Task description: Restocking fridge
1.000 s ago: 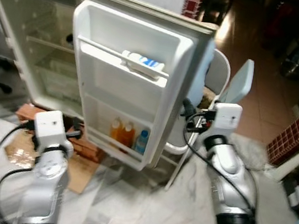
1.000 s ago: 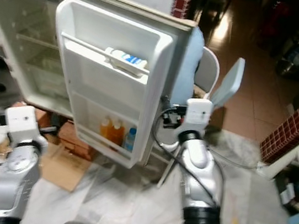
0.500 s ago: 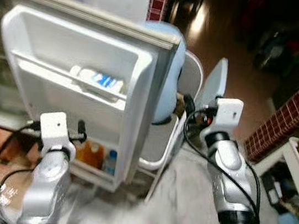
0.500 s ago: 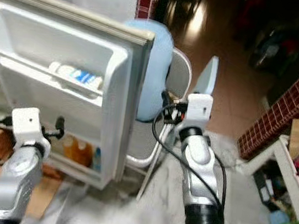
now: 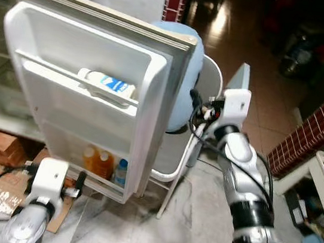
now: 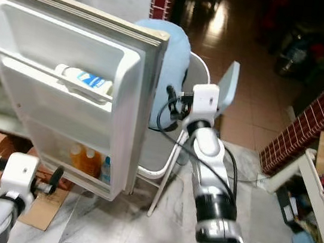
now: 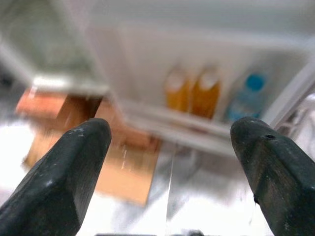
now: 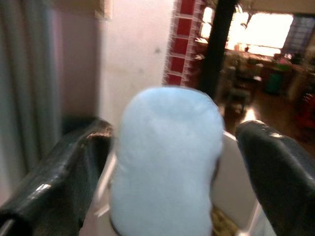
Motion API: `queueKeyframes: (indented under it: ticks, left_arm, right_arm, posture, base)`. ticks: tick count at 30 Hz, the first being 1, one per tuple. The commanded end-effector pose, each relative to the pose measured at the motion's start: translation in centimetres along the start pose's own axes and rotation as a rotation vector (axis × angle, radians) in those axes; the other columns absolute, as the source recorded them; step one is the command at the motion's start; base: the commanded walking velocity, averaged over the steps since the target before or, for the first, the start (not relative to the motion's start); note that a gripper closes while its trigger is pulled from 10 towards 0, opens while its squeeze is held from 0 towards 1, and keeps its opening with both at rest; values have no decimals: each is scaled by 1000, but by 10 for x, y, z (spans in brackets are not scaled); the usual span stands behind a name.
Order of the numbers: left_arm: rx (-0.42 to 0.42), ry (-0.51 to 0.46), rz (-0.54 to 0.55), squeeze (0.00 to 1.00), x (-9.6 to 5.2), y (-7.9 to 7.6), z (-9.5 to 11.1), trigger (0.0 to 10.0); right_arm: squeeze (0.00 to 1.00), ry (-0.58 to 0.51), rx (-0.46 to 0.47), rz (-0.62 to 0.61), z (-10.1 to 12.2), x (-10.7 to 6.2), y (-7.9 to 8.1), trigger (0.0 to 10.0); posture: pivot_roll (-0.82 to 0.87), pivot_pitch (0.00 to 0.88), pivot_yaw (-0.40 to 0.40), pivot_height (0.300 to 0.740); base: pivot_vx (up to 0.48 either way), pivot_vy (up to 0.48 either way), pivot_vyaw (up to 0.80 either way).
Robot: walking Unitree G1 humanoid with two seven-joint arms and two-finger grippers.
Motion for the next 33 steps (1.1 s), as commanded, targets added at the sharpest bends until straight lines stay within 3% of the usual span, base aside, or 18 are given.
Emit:
queueKeyframes:
  ticks: [1, 12, 16, 18, 20, 22, 23, 26, 27, 29, 30, 31, 33]
  left_arm:
    - [-51, -20, -25, 0, 2, -1, 0, 10000]
    - [-75, -28, -44, 0, 8, -2, 0, 10000]
    - [-109, -15, -44, 0, 11, -3, -3, 10000]
    - [-110, -15, -45, 0, 12, -3, -4, 10000]
    - [-113, -15, -47, 0, 13, -3, -5, 10000]
    - [-115, -14, -48, 0, 13, -3, -5, 10000]
    - [-117, -14, -49, 0, 13, -4, -5, 10000]
    - [-127, -13, -48, 0, 13, -3, -6, 10000]
    - [-127, -13, -48, 0, 13, -3, -6, 10000]
    - [-134, -12, -48, 0, 14, -3, -6, 10000]
    - [-139, -10, -48, 0, 15, -3, -7, 10000]
    - [-139, -10, -48, 0, 15, -3, -7, 10000]
    - [-143, -9, -51, 0, 16, -3, -8, 10000]
  right_arm:
    - [0, -16, 2, 26, 8, 10, 16, 10000]
    - [0, -10, 14, 70, 22, 35, 62, 10000]
    - [0, 43, -18, 25, 11, 38, 57, 10000]
    - [0, 89, 20, 32, 5, 39, 57, 10000]
    - [0, 67, 169, 255, 14, 38, 90, 10000]
    - [0, 27, 241, 378, 24, 34, 107, 10000]
    - [0, 2, 336, 543, 34, 22, 123, 10000]
    - [0, -43, 452, 907, 52, -20, 141, 10000]
    - [0, -43, 452, 907, 52, -20, 141, 10000]
    - [0, -9, 385, 1006, 39, -37, 136, 10000]
    - [0, 70, 266, 980, 11, -37, 126, 10000]
    - [0, 70, 266, 980, 11, -37, 126, 10000]
    - [0, 197, 57, 898, -31, -32, 107, 10000]
  posture:
    - [160, 0, -86, 740]
    - [172, 0, -89, 740]
    - [175, 0, -93, 740]
    - [175, 0, -96, 740]
    - [177, 0, -98, 740]
    - [177, 0, -98, 740]
    - [176, 0, -102, 740]
    - [173, 0, -102, 740]
    - [173, 0, -102, 740]
    - [168, 0, -102, 740]
    - [168, 0, -102, 740]
    - [168, 0, -102, 740]
    - [168, 0, -102, 740]
  base:
    - [0, 0, 800]
    - [0, 0, 799]
    - [0, 0, 630]
    - [0, 0, 0]
    - [0, 0, 0]
    - [0, 0, 0]
    - [0, 0, 0]
    - [0, 0, 0]
    - [0, 0, 0]
    - [0, 0, 0]
    - [0, 0, 0]
    - [0, 0, 0]
    - [0, 0, 0]
Point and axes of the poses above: a point about 5 cm out from each wrist's last joint towards the gripper, its own x axis pointing out of the wrist towards the gripper, its own z axis along the axis of the wrist's last joint, y = z × x, the point moved 4 cm from there along x, pointing out of the wrist towards the gripper, and after that the axes turned 3 degrees about -x, right-handed, at the moved point
